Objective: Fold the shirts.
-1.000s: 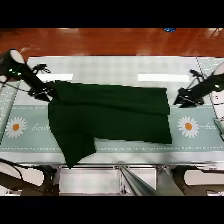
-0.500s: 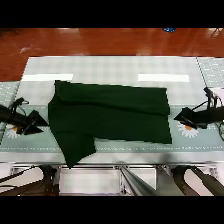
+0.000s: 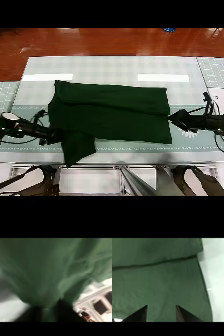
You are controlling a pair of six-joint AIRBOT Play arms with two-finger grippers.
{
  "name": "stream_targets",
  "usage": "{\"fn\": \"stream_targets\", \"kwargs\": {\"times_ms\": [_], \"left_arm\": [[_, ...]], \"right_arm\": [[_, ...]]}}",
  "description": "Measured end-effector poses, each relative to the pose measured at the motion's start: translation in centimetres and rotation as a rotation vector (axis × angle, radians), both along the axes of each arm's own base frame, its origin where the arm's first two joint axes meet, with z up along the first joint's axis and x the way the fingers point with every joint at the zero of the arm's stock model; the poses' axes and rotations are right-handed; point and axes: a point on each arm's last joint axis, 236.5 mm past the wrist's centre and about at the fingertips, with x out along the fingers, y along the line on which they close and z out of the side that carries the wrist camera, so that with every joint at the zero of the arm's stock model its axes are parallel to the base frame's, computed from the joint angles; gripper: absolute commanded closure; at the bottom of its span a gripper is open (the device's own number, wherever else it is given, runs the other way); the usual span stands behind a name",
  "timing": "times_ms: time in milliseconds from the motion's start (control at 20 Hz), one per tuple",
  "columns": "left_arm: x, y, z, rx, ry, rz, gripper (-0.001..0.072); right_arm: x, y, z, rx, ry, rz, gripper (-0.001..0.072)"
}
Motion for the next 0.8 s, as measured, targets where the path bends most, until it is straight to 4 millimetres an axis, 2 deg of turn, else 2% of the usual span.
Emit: {"fn": "stream_targets", "kwargs": {"times_ms": [50,150,250,350,400,600,800], "left_arm": [[-0.1,-0.6,-0.1,-0.005,0.0,-0.01,0.0688],[-0.1,-1.3,-0.1,-0.013,0.002,-0.012,0.0688],[-0.2,-1.7,-0.1,-0.017,0.005,-0.014,0.0688],[-0.3,-1.8,-0.2,-0.02,0.006,-0.017,0.0688],[-0.3,-1.9,-0.2,-0.021,0.007,-0.018,0.0688],[-0.4,-2.0,-0.2,-0.022,0.006,-0.022,0.0688],[-0.4,-2.0,-0.2,-0.023,0.004,-0.025,0.0688]], "right_arm": [[-0.1,-0.6,0.1,-0.006,0.005,-0.011,0.0298],[-1.5,-2.9,-0.7,-0.058,0.064,-0.034,0.0298],[-5.0,-4.8,-2.5,-0.105,0.205,-0.048,0.0298],[-8.4,-4.8,-4.2,-0.095,0.332,-0.043,0.0298],[-9.4,-4.3,-4.6,-0.078,0.367,-0.034,0.0298],[-10.6,-2.6,-5.6,-0.028,0.42,0.005,0.0298],[-9.7,-1.9,-6.9,0.014,0.433,-0.023,0.0298]]}}
